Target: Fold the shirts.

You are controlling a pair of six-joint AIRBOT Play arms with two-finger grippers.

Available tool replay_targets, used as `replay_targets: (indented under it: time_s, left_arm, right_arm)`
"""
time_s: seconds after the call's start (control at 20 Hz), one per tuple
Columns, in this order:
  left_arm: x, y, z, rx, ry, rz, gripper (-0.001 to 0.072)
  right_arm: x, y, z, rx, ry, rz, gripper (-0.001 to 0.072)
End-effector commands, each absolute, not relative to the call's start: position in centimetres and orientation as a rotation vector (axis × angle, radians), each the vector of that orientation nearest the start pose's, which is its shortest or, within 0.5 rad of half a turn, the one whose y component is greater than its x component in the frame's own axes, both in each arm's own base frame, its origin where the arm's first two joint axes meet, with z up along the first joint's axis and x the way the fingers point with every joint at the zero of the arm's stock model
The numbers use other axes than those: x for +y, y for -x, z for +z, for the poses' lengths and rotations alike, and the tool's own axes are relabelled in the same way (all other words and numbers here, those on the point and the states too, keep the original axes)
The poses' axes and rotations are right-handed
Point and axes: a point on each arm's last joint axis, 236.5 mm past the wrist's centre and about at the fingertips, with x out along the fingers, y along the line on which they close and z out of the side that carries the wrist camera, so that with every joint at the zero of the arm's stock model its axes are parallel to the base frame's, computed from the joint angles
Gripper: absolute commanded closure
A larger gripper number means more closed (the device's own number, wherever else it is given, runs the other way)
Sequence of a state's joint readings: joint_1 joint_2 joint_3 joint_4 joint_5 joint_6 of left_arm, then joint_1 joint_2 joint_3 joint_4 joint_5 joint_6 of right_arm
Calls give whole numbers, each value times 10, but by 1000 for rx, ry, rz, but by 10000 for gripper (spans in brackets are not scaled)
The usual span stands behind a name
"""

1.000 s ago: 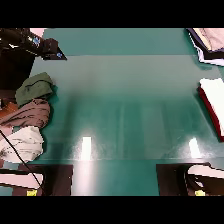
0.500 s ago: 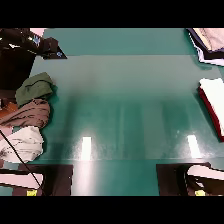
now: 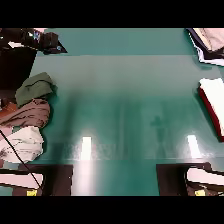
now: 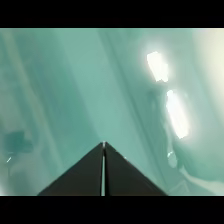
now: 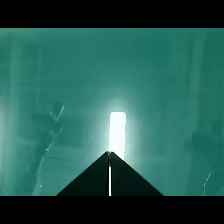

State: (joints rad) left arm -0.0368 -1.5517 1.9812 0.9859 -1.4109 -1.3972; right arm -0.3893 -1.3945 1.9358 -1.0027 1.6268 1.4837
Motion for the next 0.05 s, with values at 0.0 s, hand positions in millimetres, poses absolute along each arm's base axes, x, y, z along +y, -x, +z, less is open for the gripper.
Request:
replay_targets:
  time_s: [0.0]
  left_arm:
    - [-146,-475,213,893,199,-591,684]
  right_arm:
    - [17,-417,241,966,-335,329,691]
